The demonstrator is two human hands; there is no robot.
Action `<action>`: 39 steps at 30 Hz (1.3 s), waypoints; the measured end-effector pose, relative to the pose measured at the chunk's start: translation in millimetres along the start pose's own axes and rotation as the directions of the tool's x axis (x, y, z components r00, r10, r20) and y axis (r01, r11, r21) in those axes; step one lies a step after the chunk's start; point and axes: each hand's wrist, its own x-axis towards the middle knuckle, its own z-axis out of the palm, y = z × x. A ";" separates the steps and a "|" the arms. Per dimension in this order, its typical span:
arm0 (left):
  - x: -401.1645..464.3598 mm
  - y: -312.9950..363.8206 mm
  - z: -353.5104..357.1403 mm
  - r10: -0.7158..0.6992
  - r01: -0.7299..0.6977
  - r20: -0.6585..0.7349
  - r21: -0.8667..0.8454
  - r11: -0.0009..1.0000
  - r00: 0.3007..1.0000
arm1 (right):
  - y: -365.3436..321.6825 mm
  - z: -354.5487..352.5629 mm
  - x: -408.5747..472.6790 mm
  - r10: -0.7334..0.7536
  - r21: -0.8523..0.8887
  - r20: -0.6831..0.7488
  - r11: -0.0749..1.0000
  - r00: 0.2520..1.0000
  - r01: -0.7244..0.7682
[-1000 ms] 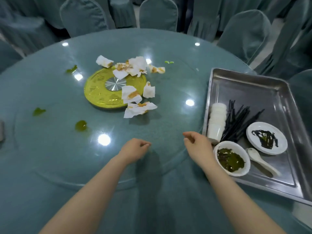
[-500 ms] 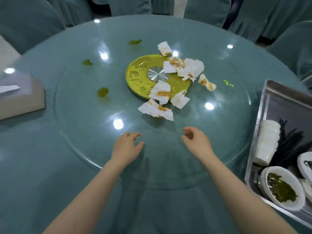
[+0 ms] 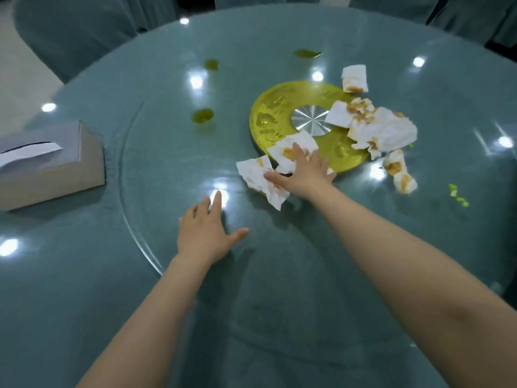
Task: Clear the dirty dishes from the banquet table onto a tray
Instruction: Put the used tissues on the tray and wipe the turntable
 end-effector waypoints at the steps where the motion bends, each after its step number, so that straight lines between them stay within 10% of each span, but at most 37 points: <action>1: 7.3 -5.9 -1.2 -0.009 0.009 0.013 -0.001 1.000 1.000 | -9.2 9.0 4.0 -0.030 -0.058 0.016 0.998 0.999 0.031; 11: 85.3 -59.0 -48.0 0.024 -0.021 0.077 -0.043 0.999 0.997 | -36.8 21.6 -7.4 -0.307 0.016 -0.196 0.949 0.931 0.316; 16: 65.9 -26.9 -47.1 0.099 -0.121 -0.118 -0.199 0.972 0.988 | 4.5 1.9 -42.9 -0.319 0.082 -0.285 0.932 0.904 0.354; 25: 32.0 19.9 -29.0 0.199 -0.199 -0.023 -0.218 0.956 0.980 | 67.3 -0.8 -42.4 -0.175 -0.248 -0.037 0.955 0.984 0.160; 32: 28.1 26.7 -29.8 0.181 -0.178 -0.015 -0.256 0.950 0.983 | 37.0 -2.5 -37.5 -0.306 -0.009 -0.230 0.950 0.924 0.312; 39: 39.6 28.0 -35.1 0.158 -0.177 -0.084 -0.349 0.920 0.984 | 52.0 -45.1 8.9 -0.242 -0.232 -0.199 0.953 0.950 0.194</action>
